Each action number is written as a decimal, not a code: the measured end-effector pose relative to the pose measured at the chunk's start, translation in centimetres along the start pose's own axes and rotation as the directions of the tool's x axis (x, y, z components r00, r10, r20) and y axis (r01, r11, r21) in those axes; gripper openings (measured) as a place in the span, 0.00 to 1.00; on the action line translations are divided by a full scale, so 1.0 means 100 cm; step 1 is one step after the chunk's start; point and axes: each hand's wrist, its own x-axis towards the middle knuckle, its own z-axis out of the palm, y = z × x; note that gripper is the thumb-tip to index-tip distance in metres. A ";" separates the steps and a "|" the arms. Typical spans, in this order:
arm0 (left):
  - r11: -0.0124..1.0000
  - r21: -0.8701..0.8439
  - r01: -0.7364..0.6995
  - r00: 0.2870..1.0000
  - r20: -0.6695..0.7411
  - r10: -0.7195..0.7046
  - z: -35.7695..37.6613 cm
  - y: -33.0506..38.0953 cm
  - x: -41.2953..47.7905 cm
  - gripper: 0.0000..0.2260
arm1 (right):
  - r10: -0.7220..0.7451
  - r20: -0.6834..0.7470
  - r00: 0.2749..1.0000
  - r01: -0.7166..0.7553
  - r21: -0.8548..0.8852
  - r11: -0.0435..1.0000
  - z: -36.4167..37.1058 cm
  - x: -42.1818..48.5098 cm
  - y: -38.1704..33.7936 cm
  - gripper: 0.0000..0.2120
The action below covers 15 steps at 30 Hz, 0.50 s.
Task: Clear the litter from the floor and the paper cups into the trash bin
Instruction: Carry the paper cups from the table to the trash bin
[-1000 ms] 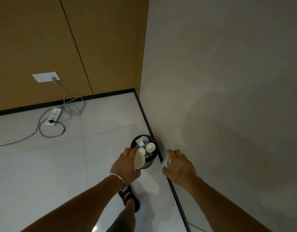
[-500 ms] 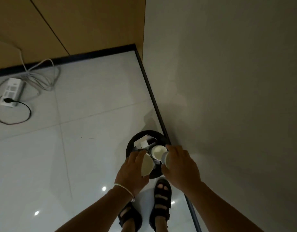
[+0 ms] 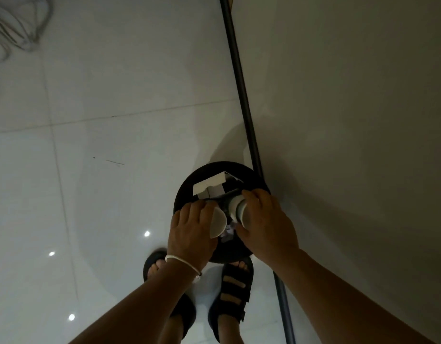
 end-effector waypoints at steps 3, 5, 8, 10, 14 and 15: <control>0.998 0.064 -0.016 0.999 -0.036 0.018 0.006 -0.005 0.010 0.31 | -0.009 -0.015 1.000 0.009 -0.010 1.000 0.006 0.006 0.001 0.37; 0.996 0.089 -0.020 0.999 -0.041 0.023 0.011 -0.007 0.009 0.30 | -0.022 -0.029 0.999 0.020 -0.049 0.999 0.011 0.008 0.000 0.38; 0.992 0.123 -0.025 1.000 0.009 0.025 0.019 -0.008 0.000 0.33 | -0.015 -0.050 0.999 0.010 -0.097 0.995 0.019 0.010 -0.004 0.42; 0.988 0.153 -0.032 0.998 0.057 0.023 0.024 -0.011 -0.002 0.35 | -0.015 -0.054 0.998 0.009 -0.118 0.993 0.025 0.010 -0.006 0.44; 0.981 0.189 -0.041 0.993 0.119 0.019 0.026 -0.014 0.001 0.35 | -0.024 -0.064 0.998 0.016 -0.132 0.991 0.033 0.008 -0.004 0.46; 0.980 0.191 -0.048 0.992 0.125 0.024 0.025 -0.014 0.000 0.35 | -0.026 -0.060 0.998 0.019 -0.125 0.992 0.032 0.007 -0.004 0.47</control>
